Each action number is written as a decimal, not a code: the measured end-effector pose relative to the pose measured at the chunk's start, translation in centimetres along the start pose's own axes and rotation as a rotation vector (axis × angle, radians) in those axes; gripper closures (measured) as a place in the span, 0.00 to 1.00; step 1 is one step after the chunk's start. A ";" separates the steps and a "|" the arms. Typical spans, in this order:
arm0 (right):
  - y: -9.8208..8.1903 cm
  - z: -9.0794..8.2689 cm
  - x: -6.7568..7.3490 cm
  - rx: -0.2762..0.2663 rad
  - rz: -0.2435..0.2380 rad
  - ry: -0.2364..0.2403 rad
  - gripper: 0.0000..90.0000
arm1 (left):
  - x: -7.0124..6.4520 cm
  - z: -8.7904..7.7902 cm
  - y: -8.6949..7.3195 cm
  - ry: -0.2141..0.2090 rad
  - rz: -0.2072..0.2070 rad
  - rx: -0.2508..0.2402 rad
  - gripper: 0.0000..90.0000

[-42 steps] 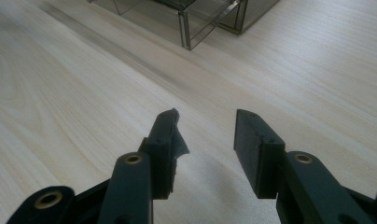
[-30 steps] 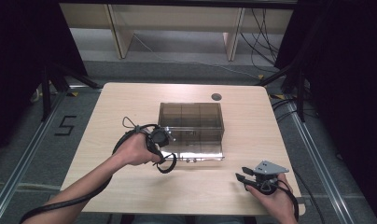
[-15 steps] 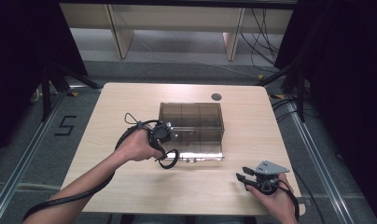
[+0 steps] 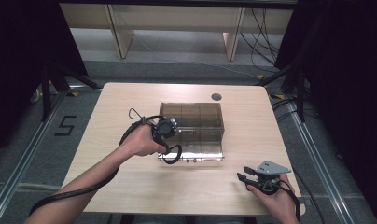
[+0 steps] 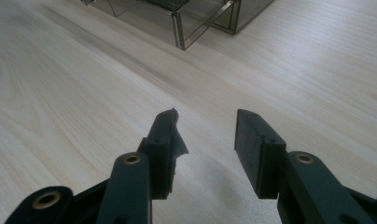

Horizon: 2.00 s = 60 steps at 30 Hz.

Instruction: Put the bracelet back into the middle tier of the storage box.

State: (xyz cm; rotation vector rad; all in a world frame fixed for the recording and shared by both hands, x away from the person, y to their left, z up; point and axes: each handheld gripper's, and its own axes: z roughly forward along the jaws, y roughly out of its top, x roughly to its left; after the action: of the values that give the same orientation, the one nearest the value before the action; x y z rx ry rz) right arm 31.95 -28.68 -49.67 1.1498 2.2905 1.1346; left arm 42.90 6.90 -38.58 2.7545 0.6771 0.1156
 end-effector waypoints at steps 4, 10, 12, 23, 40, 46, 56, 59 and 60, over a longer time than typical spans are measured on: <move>0.0 0.1 0.0 0.003 0.000 0.001 0.66 | 0.1 0.0 0.5 0.004 0.005 -0.005 0.85; 0.0 0.1 -0.2 -0.003 -0.026 -0.001 0.66 | 0.6 0.0 1.2 0.010 0.005 -0.006 0.85; 0.0 0.2 -0.3 -0.008 -0.026 0.010 0.66 | 0.6 0.1 1.4 0.012 -0.001 -0.009 0.85; 0.0 0.2 -0.4 -0.001 -0.034 0.025 0.66 | 1.7 0.2 1.4 0.039 -0.025 0.007 0.85; -0.1 0.2 -0.4 0.001 -0.038 0.008 0.66 | 2.7 2.3 1.0 0.065 -0.023 0.087 0.85; -0.1 0.2 -0.4 0.002 -0.036 0.013 0.66 | 2.8 3.2 1.1 0.073 -0.029 0.122 0.85; -0.2 0.3 -0.3 0.008 -0.022 0.015 0.65 | 2.8 4.2 1.3 0.084 -0.022 0.144 0.85; -0.2 0.3 -0.4 0.008 -0.022 0.013 0.65 | 2.8 4.3 1.4 0.082 -0.017 0.155 0.85; -0.1 0.3 -0.4 0.007 -0.022 0.013 0.65 | 2.7 4.3 1.4 0.081 -0.015 0.158 0.85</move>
State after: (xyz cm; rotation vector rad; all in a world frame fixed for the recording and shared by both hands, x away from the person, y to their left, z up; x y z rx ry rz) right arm 32.27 -28.89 -49.97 1.1203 2.3127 1.1305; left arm 46.60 5.78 -42.25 2.9084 0.7585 0.1791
